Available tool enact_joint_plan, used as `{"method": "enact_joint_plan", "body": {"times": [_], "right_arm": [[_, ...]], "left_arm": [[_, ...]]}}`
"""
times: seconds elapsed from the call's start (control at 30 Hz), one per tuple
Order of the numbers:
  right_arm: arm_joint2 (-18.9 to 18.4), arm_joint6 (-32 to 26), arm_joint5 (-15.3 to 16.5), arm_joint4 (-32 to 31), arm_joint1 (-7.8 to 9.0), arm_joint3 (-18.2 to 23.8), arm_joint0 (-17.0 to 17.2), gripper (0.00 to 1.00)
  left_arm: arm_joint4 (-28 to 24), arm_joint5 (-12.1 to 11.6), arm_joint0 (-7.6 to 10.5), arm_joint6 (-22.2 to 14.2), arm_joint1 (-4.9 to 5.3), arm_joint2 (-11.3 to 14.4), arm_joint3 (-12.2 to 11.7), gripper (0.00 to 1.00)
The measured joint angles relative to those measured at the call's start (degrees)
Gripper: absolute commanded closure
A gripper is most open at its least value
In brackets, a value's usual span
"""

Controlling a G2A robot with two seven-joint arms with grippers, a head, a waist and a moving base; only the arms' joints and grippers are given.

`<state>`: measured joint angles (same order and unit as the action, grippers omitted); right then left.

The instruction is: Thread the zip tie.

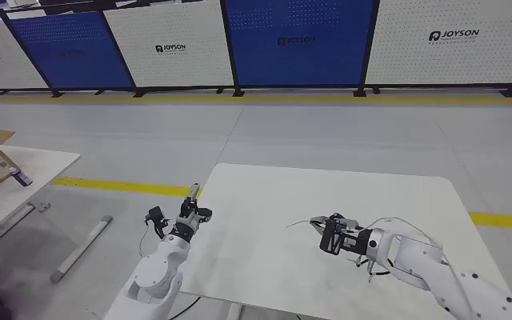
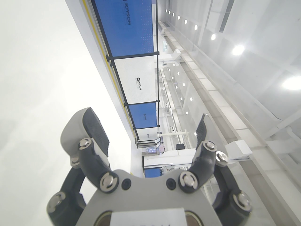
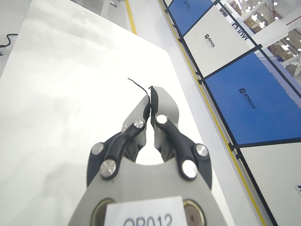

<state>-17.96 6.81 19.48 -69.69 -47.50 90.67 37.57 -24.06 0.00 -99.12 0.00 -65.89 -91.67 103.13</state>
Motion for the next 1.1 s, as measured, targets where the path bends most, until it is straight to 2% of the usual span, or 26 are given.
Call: {"method": "enact_joint_plan", "body": {"times": [0.37,0.47,0.6,0.8,0.87,1.1], "right_arm": [[0.0,0.0,-0.1,-0.1,-0.01,0.0,0.1,1.00],[-0.8,0.5,-0.9,-2.9,-0.11,0.6,0.9,1.00],[-2.2,6.7,-0.1,-7.2,-0.21,-0.8,1.9,1.00],[-4.1,21.3,-0.4,-12.8,-0.78,-4.5,3.6,1.00],[-4.3,23.0,-0.2,-13.2,-0.99,-5.6,3.7,1.00],[-4.3,22.9,-0.2,-13.1,-1.00,-5.6,3.7,1.00]], "left_arm": [[0.0,0.0,0.00,0.0,0.00,0.0,0.0,0.00],[0.0,0.0,0.00,0.0,0.00,0.0,0.0,0.00],[0.0,0.0,0.00,0.0,0.00,0.0,0.0,0.00],[0.0,0.0,0.00,0.0,0.00,0.0,0.0,0.00],[0.0,0.0,0.00,0.0,0.00,0.0,0.0,0.00],[0.0,0.0,0.00,0.0,0.00,0.0,0.0,0.00]]}}
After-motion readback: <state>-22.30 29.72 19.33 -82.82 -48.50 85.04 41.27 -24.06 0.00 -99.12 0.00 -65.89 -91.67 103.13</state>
